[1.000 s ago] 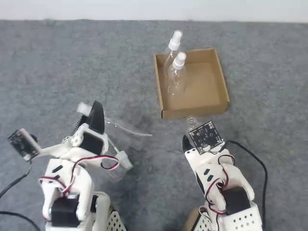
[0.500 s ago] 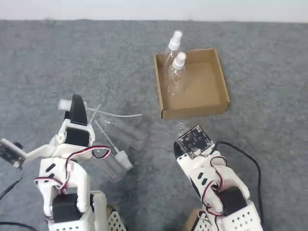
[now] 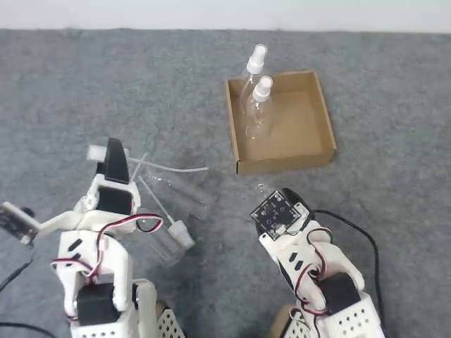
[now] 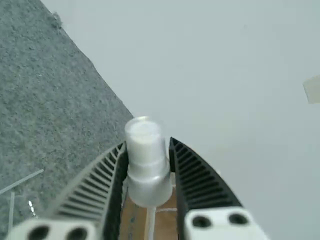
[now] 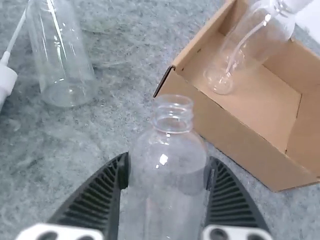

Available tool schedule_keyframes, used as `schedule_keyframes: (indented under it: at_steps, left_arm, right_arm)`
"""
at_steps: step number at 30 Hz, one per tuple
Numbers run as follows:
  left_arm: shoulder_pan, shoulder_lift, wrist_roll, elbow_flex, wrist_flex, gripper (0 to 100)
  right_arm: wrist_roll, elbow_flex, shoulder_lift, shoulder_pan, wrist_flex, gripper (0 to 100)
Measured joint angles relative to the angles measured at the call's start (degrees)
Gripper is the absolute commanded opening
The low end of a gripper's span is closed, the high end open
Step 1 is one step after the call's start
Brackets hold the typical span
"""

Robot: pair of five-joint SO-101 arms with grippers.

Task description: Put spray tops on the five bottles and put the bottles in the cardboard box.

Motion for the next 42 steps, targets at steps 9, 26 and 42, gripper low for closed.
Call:
schedule_keyframes:
  at_steps: [9,26,42]
  left_arm:
    - [6.42,0.00,0.09,0.00,0.00,1]
    - [10.37,0.00,-1.32,2.02,-1.67,1]
    - [14.68,0.00,-4.40,3.87,-1.85,1]
  right_arm:
    - [4.75,2.64,0.00,0.00,-3.60,11.7]
    - [11.16,4.48,0.09,-3.60,-8.35,11.7]
    - [11.96,4.57,0.09,-4.57,-8.35,11.6]
